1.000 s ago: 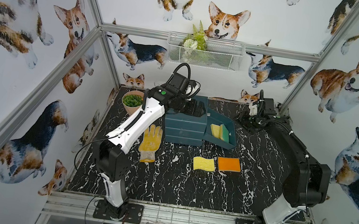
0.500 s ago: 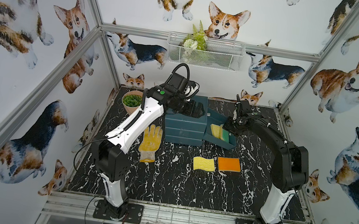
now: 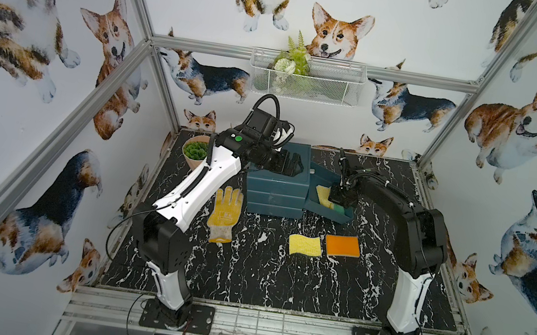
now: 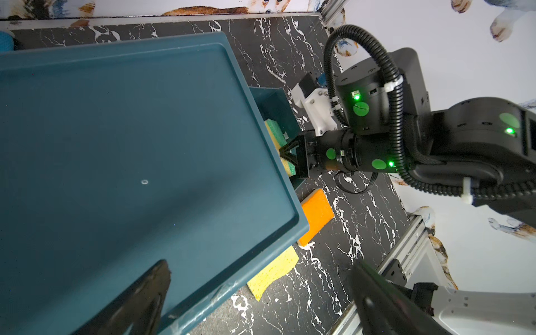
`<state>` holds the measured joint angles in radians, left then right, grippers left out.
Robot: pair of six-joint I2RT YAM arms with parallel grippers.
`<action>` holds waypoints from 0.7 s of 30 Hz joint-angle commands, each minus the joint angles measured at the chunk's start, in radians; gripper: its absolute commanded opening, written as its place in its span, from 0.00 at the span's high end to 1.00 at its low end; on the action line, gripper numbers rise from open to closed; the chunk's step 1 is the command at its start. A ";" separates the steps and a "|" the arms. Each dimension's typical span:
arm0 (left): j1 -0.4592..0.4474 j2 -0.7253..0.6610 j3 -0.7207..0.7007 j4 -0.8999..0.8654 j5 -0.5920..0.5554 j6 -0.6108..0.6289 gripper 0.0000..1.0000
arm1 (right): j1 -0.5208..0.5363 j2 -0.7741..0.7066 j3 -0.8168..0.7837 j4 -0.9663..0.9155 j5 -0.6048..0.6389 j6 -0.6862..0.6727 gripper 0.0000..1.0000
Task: Take the sponge out of the drawer
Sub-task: Pick up the sponge from the drawer.
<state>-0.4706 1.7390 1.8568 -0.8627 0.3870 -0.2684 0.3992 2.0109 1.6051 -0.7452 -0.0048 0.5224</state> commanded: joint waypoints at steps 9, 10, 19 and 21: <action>0.011 -0.029 0.031 -0.004 0.067 -0.019 0.01 | 0.003 -0.292 0.010 -0.011 0.061 -0.201 1.00; 0.011 -0.025 0.046 -0.010 0.088 -0.028 0.01 | 0.003 -0.322 0.010 -0.015 0.046 -0.235 1.00; 0.005 -0.012 0.114 -0.058 0.276 -0.139 0.01 | 0.014 -0.559 -0.040 -0.105 -0.263 -0.476 1.00; -0.011 -0.013 0.115 -0.057 0.289 -0.161 0.01 | 0.046 -0.575 -0.024 -0.174 -0.285 -0.518 1.00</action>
<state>-0.4656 1.7222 1.9636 -0.8886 0.5945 -0.3695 0.4141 1.4559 1.5703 -0.8104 -0.1677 0.1253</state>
